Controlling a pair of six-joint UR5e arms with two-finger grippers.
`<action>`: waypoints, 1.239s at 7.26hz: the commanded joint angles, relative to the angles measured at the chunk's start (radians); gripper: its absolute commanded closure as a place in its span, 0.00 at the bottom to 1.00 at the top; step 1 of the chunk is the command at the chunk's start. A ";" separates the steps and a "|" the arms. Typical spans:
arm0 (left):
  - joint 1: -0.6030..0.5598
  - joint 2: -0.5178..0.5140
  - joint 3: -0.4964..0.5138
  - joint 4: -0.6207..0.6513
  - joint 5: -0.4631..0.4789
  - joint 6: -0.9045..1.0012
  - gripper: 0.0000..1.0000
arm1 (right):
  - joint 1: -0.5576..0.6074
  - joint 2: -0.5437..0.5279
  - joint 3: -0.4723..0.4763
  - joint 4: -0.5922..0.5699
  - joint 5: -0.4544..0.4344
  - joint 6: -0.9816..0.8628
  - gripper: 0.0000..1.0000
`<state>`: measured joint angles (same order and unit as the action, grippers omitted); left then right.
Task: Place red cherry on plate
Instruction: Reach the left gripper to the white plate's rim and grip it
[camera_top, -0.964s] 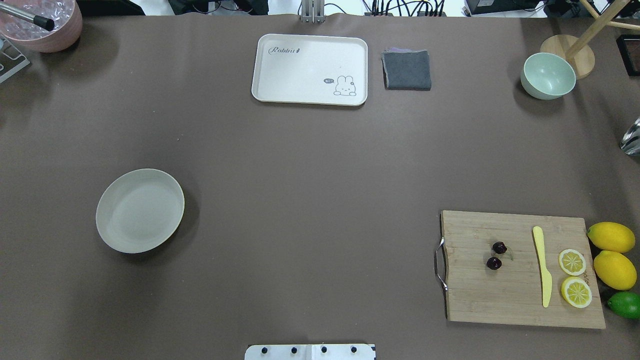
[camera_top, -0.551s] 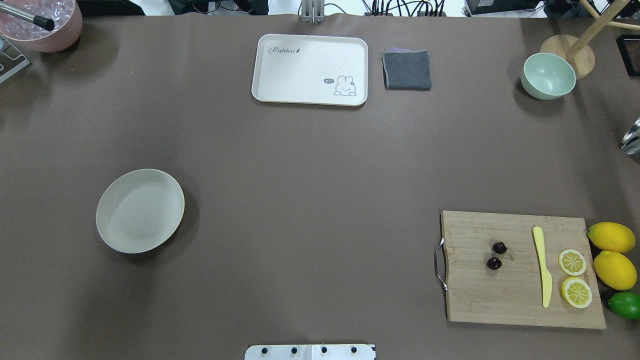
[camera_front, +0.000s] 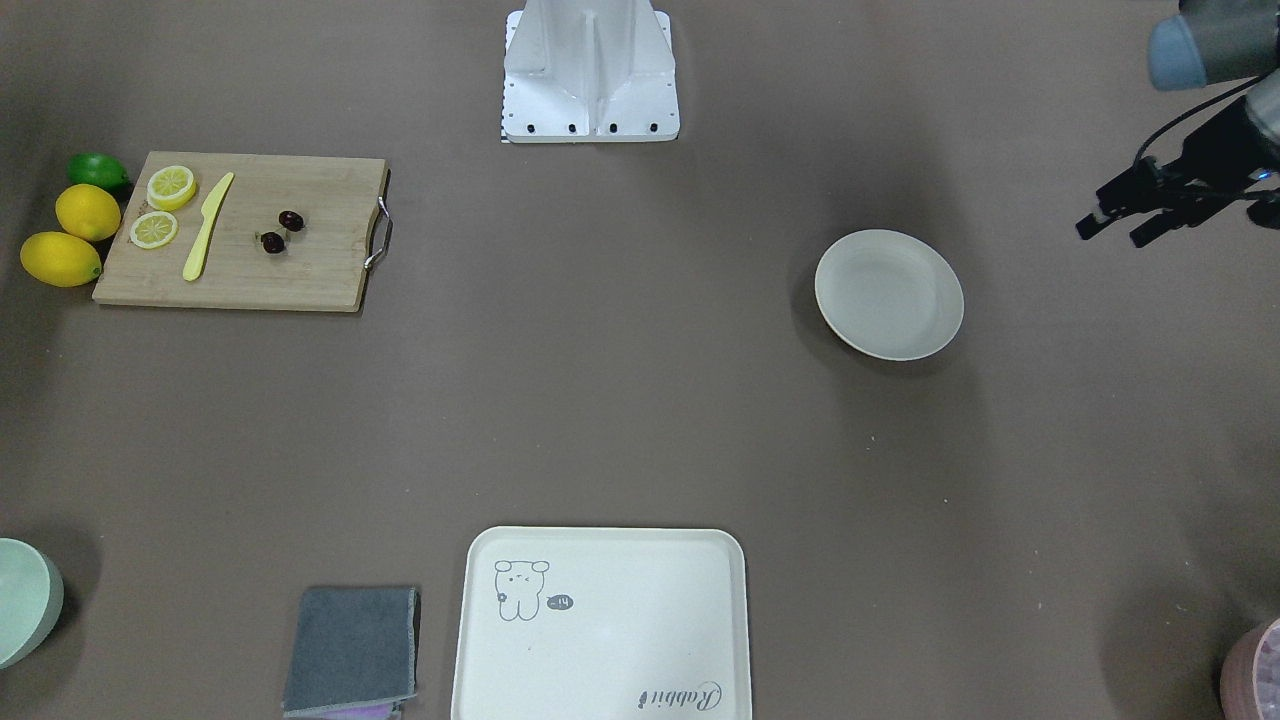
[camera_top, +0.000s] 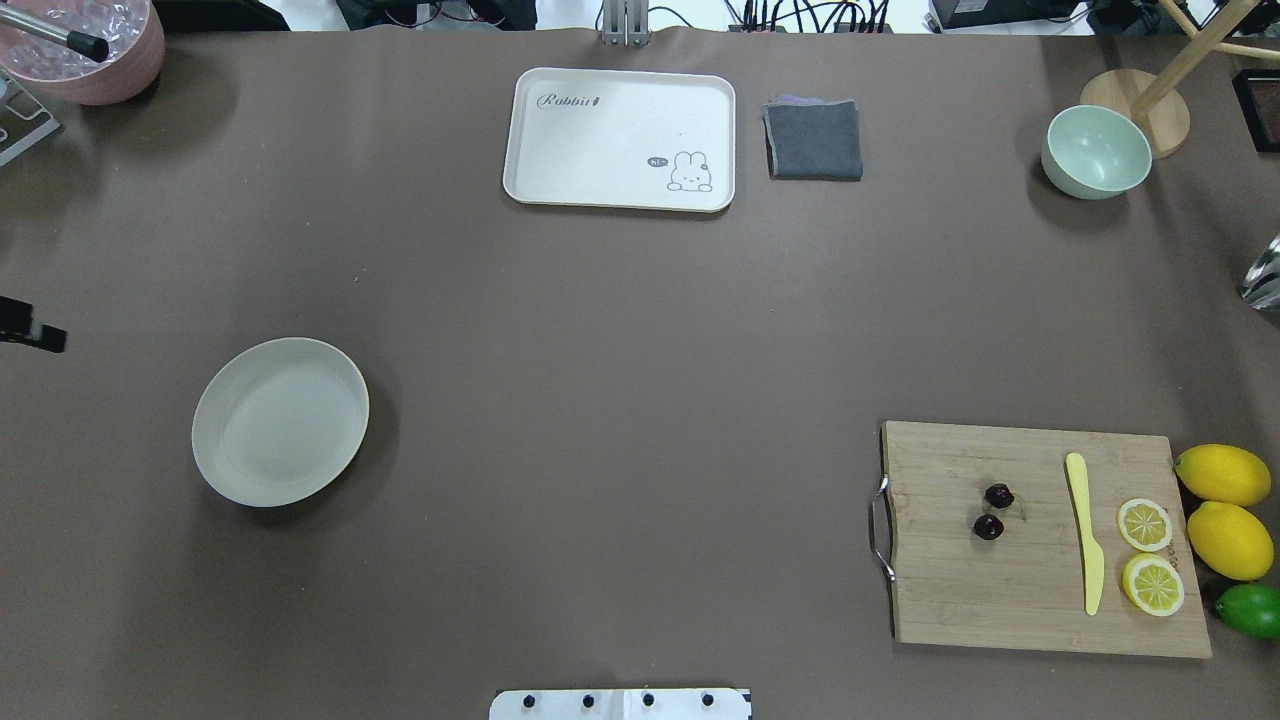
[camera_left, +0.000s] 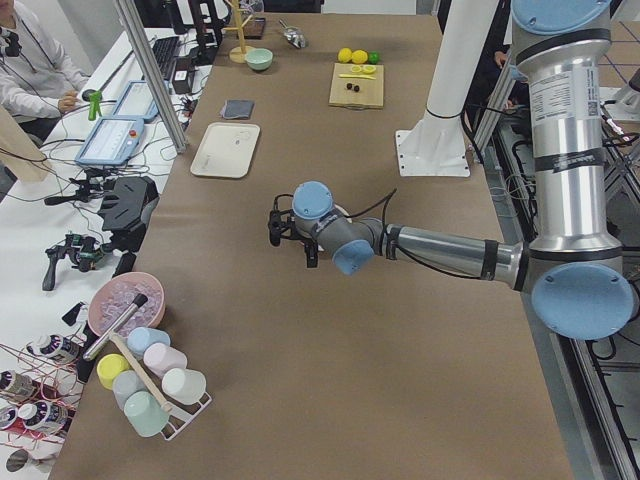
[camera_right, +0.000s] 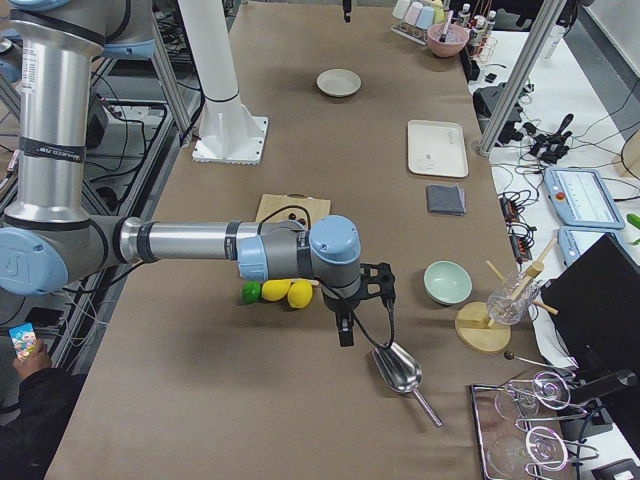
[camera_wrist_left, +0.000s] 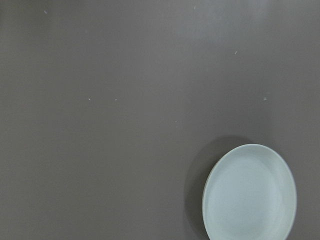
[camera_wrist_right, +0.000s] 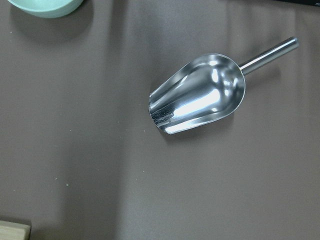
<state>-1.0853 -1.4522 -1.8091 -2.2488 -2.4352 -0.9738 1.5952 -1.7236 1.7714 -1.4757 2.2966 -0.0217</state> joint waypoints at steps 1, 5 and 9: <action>0.216 -0.097 0.027 -0.018 0.143 -0.153 0.02 | -0.004 0.004 -0.003 0.000 0.000 0.000 0.00; 0.259 -0.172 0.157 -0.040 0.168 -0.110 0.03 | -0.004 0.006 -0.001 0.000 0.000 0.000 0.00; 0.252 -0.126 0.157 -0.044 0.166 -0.028 0.03 | -0.007 0.013 -0.006 0.000 0.000 0.002 0.00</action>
<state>-0.8319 -1.6014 -1.6518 -2.2901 -2.2711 -1.0429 1.5883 -1.7116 1.7666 -1.4757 2.2964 -0.0211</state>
